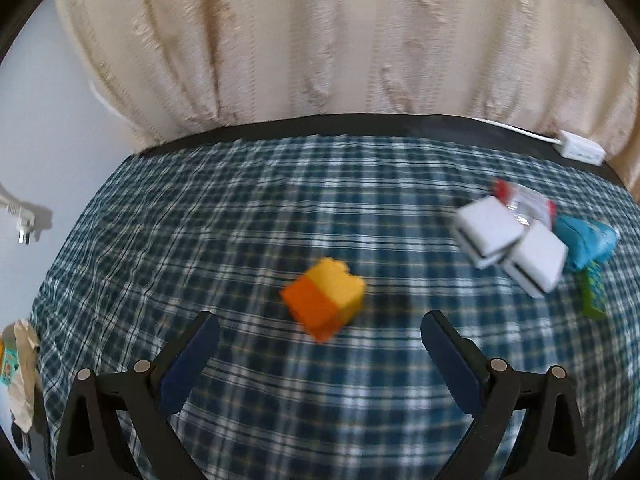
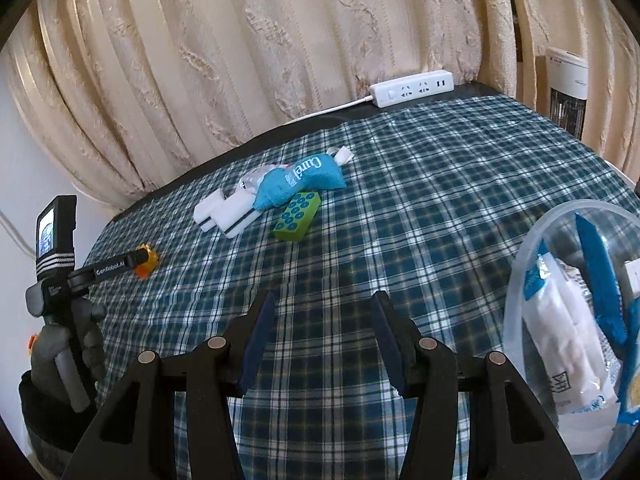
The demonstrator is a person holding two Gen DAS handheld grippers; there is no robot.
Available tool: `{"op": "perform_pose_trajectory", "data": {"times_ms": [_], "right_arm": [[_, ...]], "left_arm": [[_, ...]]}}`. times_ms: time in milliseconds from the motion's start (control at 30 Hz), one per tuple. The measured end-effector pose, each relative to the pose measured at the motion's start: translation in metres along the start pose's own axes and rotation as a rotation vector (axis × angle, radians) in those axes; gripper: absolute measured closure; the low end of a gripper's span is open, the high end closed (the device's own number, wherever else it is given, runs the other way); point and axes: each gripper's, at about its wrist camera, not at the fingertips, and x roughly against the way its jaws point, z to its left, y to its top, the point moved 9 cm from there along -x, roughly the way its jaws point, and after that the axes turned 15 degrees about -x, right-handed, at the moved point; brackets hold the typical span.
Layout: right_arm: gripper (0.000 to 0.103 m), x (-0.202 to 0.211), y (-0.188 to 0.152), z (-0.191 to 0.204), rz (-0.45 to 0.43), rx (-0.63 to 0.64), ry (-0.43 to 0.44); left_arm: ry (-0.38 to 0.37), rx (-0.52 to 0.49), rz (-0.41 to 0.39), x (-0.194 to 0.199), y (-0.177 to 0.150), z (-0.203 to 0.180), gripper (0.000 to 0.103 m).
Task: Organize objects
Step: 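Move both grippers back over the bed toward the toy blocks, then grasp the orange-and-yellow toy block with the left gripper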
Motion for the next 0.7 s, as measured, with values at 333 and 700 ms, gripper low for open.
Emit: {"op": "perform_pose_trajectory", "data": {"times_ms": [333, 700], "right_arm": [[0.051, -0.016, -0.004, 0.008, 0.033, 0.015, 0.005], [0.051, -0.029, -0.006, 0.021, 0.054, 0.044, 0.011]], "left_arm": [[-0.031, 0.005, 0.000, -0.022, 0.002, 0.003, 0.001], [-0.056, 0.015, 0.028, -0.038, -0.001, 0.002, 0.032]]}}
